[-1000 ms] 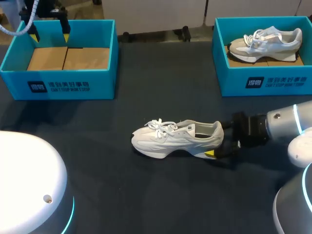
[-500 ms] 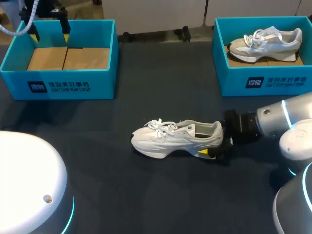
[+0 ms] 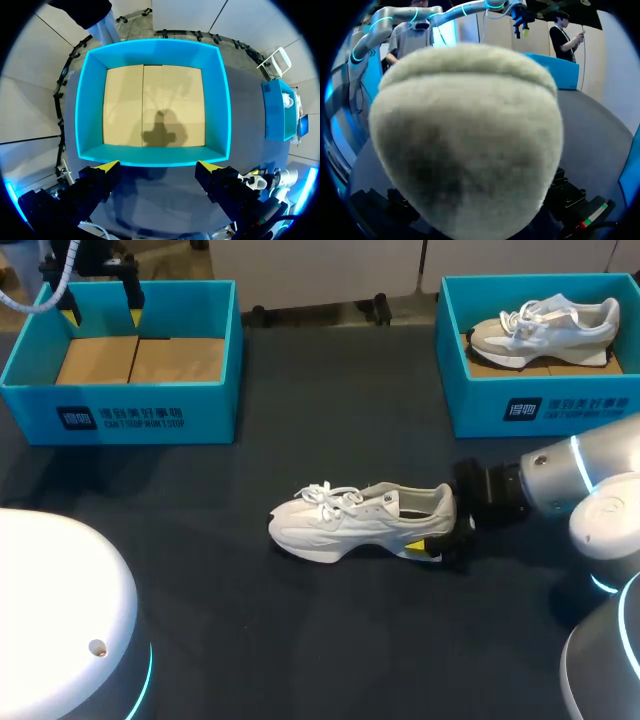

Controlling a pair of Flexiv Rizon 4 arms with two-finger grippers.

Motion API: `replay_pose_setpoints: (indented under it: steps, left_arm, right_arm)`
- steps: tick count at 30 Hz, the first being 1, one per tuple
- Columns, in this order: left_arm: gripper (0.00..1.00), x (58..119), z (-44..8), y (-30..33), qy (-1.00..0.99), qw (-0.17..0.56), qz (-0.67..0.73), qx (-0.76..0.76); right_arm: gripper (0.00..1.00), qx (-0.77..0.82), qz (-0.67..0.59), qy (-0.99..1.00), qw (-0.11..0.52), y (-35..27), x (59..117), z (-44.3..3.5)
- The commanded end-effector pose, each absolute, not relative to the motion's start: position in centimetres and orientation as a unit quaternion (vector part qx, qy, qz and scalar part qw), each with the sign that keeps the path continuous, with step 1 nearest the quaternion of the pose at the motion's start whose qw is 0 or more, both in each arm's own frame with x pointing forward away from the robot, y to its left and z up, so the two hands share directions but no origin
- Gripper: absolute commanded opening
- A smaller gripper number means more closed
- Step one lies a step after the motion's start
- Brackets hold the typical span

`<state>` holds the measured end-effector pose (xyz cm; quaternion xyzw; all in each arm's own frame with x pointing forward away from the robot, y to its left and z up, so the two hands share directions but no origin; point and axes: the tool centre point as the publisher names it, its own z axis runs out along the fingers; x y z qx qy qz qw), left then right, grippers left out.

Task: Take the shoe out of the shoebox, open the shoe tongue, remove and reinsert the insole, then place the shoe into the shoebox

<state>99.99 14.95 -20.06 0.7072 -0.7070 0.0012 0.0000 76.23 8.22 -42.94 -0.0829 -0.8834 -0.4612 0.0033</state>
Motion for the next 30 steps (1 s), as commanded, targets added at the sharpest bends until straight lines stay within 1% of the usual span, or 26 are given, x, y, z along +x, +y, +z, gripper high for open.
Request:
replay_pose_setpoints:
  steps: [1, 20, 25, 28, 30]
  left_arm:
    - [1.0, 100.0, -20.0, 15.0, -0.707, 0.0, 0.001, 0.707]
    - [1.0, 100.0, -20.0, 15.0, -0.707, 0.0, 0.001, 0.707]
    - [1.0, 97.0, -19.7, 10.1, -0.656, -0.041, 0.0, 0.754]
    - [1.0, 95.4, -19.0, 8.1, -0.638, -0.026, -0.004, 0.77]
    - [1.0, 94.6, -19.1, 7.2, -0.639, -0.031, -0.003, 0.768]
  right_arm:
    - [0.0, -0.085, -0.452, -0.888, 0.004, 8.5, 76.3, -43.2]
    - [0.0, -0.085, -0.452, -0.888, 0.004, 8.5, 76.3, -43.2]
    - [0.0, -0.085, -0.452, -0.888, 0.004, 8.5, 76.3, -43.2]
    - [0.0, -0.085, -0.452, -0.888, 0.004, 8.5, 76.3, -43.2]
    - [0.0, -0.085, -0.452, -0.888, 0.004, 8.5, 76.3, -43.2]
